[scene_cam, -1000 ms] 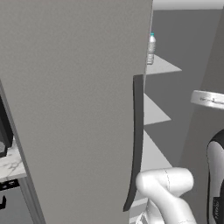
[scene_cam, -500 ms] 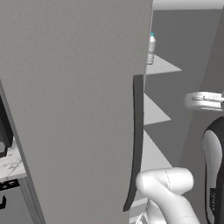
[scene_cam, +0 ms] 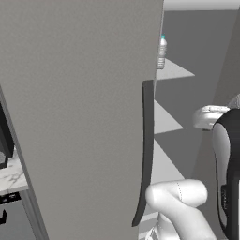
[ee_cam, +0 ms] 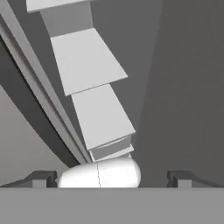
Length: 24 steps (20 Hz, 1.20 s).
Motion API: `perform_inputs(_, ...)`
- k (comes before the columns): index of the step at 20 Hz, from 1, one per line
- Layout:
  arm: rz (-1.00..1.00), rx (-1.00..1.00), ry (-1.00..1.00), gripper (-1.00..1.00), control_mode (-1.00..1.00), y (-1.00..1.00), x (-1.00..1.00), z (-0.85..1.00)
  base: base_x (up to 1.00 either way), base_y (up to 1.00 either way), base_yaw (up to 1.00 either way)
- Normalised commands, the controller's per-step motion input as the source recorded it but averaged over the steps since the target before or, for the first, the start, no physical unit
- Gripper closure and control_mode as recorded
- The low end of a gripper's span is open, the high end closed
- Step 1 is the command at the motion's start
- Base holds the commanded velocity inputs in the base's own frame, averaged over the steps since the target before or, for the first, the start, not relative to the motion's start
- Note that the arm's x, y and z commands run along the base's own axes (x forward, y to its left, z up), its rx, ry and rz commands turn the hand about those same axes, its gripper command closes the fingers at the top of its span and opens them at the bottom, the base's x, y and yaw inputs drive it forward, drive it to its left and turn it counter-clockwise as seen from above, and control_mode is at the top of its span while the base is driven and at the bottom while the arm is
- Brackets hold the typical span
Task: Take the bottled waters from the counter and place them in the freezer to freeze. Close the freezer door after placing the bottles.
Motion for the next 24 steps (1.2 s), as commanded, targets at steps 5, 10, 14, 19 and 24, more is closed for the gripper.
perform_inputs(5,0.00,0.00,0.14,-1.00,-1.00,0.00,0.00,-0.45,0.00,0.00,0.00)
perform_inputs(10,0.03,0.00,0.03,-1.00,-1.00,0.00,0.00,-0.32,0.00,0.00,0.00)
perform_inputs(14,0.06,0.00,0.00,-1.00,-1.00,0.01,0.00,-0.24,0.00,0.00,0.00)
perform_inputs(19,0.09,0.00,0.00,-1.00,-1.00,0.05,0.00,-0.17,0.00,0.00,0.00)
perform_inputs(24,0.09,0.00,0.03,-1.00,-1.00,0.07,0.00,-0.16,0.00,0.00,0.00)
